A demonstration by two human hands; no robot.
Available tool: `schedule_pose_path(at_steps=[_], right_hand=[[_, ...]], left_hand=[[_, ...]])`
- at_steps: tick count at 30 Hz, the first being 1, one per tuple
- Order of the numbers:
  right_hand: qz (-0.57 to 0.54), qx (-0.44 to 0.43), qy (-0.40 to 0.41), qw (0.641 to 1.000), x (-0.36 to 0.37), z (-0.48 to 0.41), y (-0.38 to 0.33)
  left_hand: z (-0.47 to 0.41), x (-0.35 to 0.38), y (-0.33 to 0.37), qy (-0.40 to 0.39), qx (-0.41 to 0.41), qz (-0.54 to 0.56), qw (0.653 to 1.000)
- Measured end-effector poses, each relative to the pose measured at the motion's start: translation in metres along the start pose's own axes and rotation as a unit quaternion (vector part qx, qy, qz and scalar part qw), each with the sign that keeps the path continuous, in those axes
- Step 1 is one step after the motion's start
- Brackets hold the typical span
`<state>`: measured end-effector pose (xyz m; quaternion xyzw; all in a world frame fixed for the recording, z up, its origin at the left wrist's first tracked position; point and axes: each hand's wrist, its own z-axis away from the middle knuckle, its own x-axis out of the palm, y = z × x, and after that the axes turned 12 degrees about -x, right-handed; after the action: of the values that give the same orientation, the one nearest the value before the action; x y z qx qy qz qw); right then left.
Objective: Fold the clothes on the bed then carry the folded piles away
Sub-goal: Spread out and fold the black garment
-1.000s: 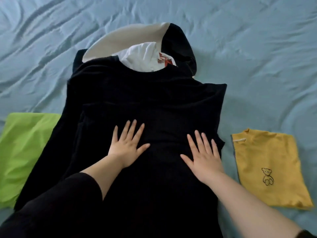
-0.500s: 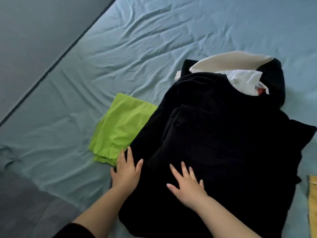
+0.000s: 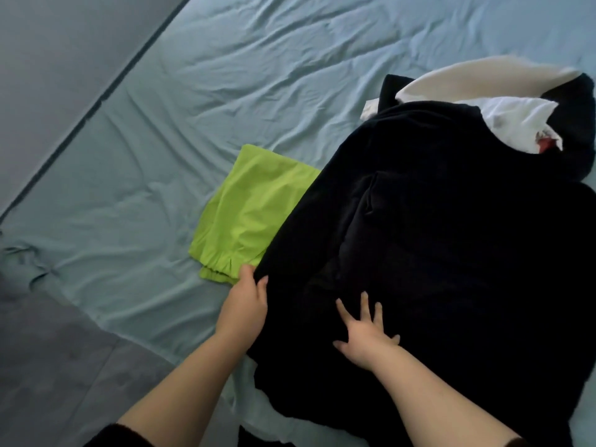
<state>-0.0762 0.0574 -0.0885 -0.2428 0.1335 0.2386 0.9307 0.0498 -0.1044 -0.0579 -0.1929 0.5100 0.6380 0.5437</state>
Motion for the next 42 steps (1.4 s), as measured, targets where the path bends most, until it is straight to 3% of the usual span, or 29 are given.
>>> schedule_pose_path(at_steps=[4,8,12,15,17,21,25,28,32,34,36,37,39,41,42], right_hand=[[0.004,0.025,-0.012,1.000,-0.004,-0.002,-0.007],[0.022,0.057,-0.001,0.998,-0.010,-0.001,-0.013],[-0.027,0.116,0.127,0.985,-0.041,0.018,-0.060],[-0.209,0.044,0.233,0.949,-0.053,0.026,-0.135],[-0.376,-0.051,0.237,0.894,-0.056,0.027,-0.198],[-0.648,-0.164,0.206,0.715,-0.079,0.012,-0.302],[-0.772,-0.191,0.230,0.562,-0.114,-0.007,-0.346],[-0.810,-0.181,0.228,0.510,-0.132,-0.015,-0.358],[-0.822,-0.146,0.236,0.498,-0.139,-0.025,-0.375],[-0.835,-0.145,0.223,0.481,-0.140,-0.028,-0.384],[-0.836,-0.156,0.204,0.484,-0.138,-0.028,-0.389],[-0.825,-0.156,0.197,0.506,-0.135,-0.028,-0.390],[-0.763,-0.144,0.198,0.598,-0.127,-0.025,-0.389],[-0.645,-0.133,0.257,0.708,-0.115,-0.022,-0.384],[-0.583,-0.134,0.313,0.737,-0.110,-0.022,-0.382]], left_hand=[[-0.037,-0.034,0.009,-0.058,-0.020,0.055,0.997],[-0.097,-0.099,0.034,-0.195,-0.080,0.151,0.966],[-0.148,-0.164,0.059,-0.328,-0.111,0.173,0.922],[-0.169,-0.196,0.071,-0.345,-0.104,0.138,0.923],[-0.177,-0.211,0.078,-0.357,-0.099,0.132,0.919],[-0.191,-0.234,0.092,-0.376,-0.083,0.134,0.913],[-0.207,-0.257,0.099,-0.372,-0.059,0.127,0.918],[-0.218,-0.276,0.094,-0.382,-0.037,0.117,0.916],[-0.220,-0.291,0.074,-0.383,0.029,0.024,0.923],[-0.219,-0.292,0.062,-0.348,0.031,0.065,0.935],[-0.223,-0.296,0.054,-0.290,-0.023,0.171,0.941],[-0.226,-0.298,0.051,-0.262,-0.056,0.214,0.939],[-0.235,-0.304,0.047,-0.213,-0.082,0.231,0.946],[-0.244,-0.310,0.045,-0.179,-0.061,0.195,0.962],[-0.248,-0.313,0.044,-0.172,-0.049,0.182,0.967]])
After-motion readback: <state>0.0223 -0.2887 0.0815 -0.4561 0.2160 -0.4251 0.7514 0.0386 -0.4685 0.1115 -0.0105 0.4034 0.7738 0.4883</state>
